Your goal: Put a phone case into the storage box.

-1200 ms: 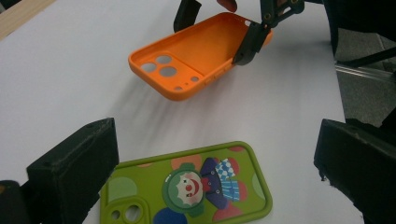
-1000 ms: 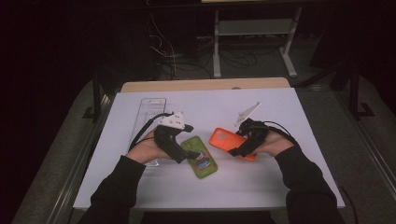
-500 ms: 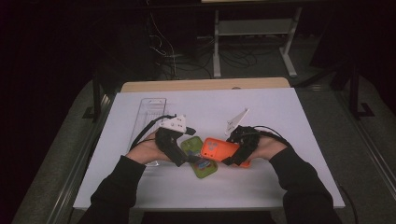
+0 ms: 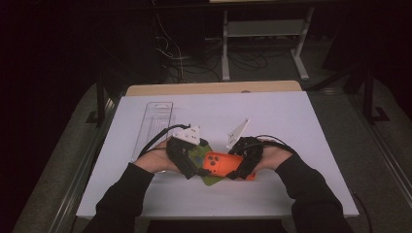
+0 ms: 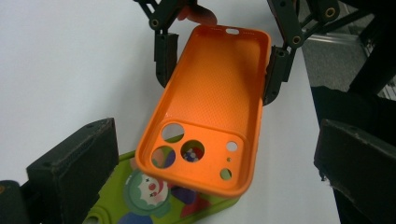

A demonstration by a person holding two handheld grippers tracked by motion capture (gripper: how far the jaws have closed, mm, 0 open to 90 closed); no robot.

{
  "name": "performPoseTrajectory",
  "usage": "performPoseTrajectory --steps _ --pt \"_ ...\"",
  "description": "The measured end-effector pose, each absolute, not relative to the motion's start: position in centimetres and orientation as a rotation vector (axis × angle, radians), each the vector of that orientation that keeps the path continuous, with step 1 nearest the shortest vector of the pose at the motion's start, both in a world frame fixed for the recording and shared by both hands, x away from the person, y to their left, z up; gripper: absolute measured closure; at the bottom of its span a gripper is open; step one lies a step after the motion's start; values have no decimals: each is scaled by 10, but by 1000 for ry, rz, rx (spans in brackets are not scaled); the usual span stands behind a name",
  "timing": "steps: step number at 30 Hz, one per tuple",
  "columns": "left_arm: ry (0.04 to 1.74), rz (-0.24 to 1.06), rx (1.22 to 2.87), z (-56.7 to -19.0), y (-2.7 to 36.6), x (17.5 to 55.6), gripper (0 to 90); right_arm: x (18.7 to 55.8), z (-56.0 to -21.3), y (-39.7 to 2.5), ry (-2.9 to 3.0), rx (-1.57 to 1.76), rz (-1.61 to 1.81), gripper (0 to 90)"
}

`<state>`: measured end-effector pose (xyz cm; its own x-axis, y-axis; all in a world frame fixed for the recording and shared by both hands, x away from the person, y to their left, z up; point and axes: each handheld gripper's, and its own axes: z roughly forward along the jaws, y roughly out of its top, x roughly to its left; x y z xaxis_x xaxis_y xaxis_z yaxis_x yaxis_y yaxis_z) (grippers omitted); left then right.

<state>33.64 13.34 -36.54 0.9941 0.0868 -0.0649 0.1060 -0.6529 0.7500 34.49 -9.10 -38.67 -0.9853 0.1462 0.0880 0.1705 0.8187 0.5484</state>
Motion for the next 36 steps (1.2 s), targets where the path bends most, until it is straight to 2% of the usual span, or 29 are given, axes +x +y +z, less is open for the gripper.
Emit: performPoseTrajectory --steps 27,33,36 --pt "29 -105 2445 -385 118 329 0 329 -376 -70 -2965 -78 -917 151" --pt "11 -108 2471 -389 117 329 110 329 -374 -71 -2962 -70 -930 151" --pt "12 -109 2474 -390 117 330 137 329 -374 -71 -2960 -65 -932 151"
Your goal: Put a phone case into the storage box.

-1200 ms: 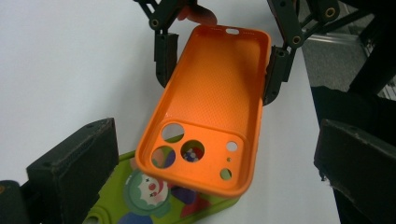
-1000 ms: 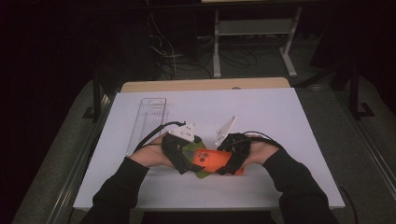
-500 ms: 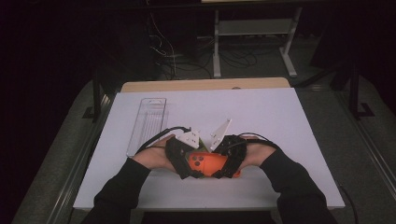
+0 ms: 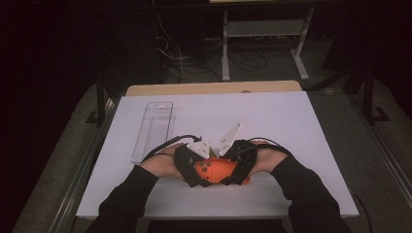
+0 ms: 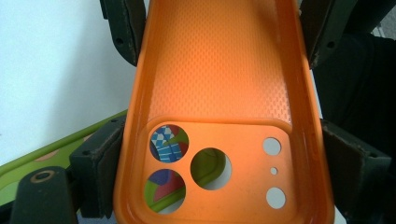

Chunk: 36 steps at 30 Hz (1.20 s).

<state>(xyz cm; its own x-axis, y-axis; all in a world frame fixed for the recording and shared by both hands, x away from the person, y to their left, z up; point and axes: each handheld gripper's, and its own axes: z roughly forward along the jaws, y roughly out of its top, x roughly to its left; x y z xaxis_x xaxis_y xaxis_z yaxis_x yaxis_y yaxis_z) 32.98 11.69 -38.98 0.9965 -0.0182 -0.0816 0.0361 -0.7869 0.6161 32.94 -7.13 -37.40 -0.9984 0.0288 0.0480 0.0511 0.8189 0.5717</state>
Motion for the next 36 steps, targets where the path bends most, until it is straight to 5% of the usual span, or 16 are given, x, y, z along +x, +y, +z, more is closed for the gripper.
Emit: performPoseTrajectory --steps 14,18,21,36 --pt "6 -154 2472 -391 117 331 162 330 -376 -73 -2932 -69 -934 146" --pt "26 -158 2470 -390 117 332 162 330 -376 -76 -2939 -97 -972 76" --pt "57 -141 2471 -389 118 333 162 334 -374 -83 -2917 -173 -1018 17" --pt "262 3 2472 -387 121 337 161 339 -362 -142 -2887 -601 -1229 14"
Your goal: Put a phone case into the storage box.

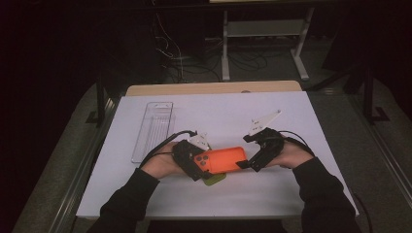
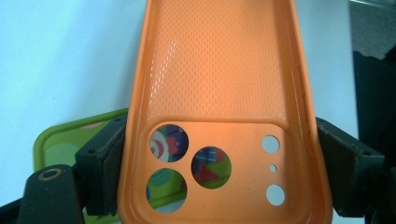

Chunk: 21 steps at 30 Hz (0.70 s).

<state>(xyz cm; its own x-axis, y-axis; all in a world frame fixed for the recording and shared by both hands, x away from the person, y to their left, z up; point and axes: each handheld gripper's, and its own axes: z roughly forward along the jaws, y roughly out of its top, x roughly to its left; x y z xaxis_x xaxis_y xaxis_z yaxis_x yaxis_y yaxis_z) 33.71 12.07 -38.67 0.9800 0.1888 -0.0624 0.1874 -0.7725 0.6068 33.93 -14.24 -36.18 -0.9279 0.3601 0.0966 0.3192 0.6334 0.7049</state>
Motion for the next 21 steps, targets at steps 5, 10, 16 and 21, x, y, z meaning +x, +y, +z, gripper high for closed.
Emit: performPoseTrajectory --steps 5,10,16,21 --pt "328 50 2478 -390 121 335 160 336 -369 -156 2750 742 1189 14" --pt "368 110 2515 -390 122 338 160 332 -383 -169 2708 885 1144 14" --pt "480 144 2503 -392 125 341 160 326 -401 -169 2656 1024 1069 14" --pt "574 163 2466 -392 125 341 160 323 -414 -162 2583 1084 1086 14"
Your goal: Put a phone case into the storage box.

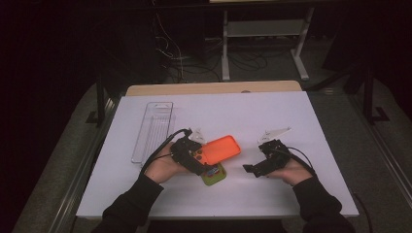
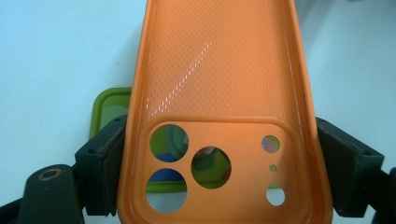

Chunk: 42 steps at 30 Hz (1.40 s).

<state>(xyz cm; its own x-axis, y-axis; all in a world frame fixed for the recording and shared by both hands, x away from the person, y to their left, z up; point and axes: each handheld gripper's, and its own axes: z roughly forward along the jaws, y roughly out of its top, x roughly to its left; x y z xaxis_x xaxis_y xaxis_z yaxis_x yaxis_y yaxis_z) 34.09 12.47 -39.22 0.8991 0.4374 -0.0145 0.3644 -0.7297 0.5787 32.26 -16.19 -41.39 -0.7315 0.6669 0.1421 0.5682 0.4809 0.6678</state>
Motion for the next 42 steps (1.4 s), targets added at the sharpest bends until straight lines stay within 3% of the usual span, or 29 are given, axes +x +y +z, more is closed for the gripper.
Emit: performPoseTrajectory --steps 23,42 --pt "653 171 2443 -393 122 341 160 332 -424 -138 2489 1119 1171 9" --pt "654 170 2444 -393 124 342 160 331 -421 -130 2428 898 1052 10"
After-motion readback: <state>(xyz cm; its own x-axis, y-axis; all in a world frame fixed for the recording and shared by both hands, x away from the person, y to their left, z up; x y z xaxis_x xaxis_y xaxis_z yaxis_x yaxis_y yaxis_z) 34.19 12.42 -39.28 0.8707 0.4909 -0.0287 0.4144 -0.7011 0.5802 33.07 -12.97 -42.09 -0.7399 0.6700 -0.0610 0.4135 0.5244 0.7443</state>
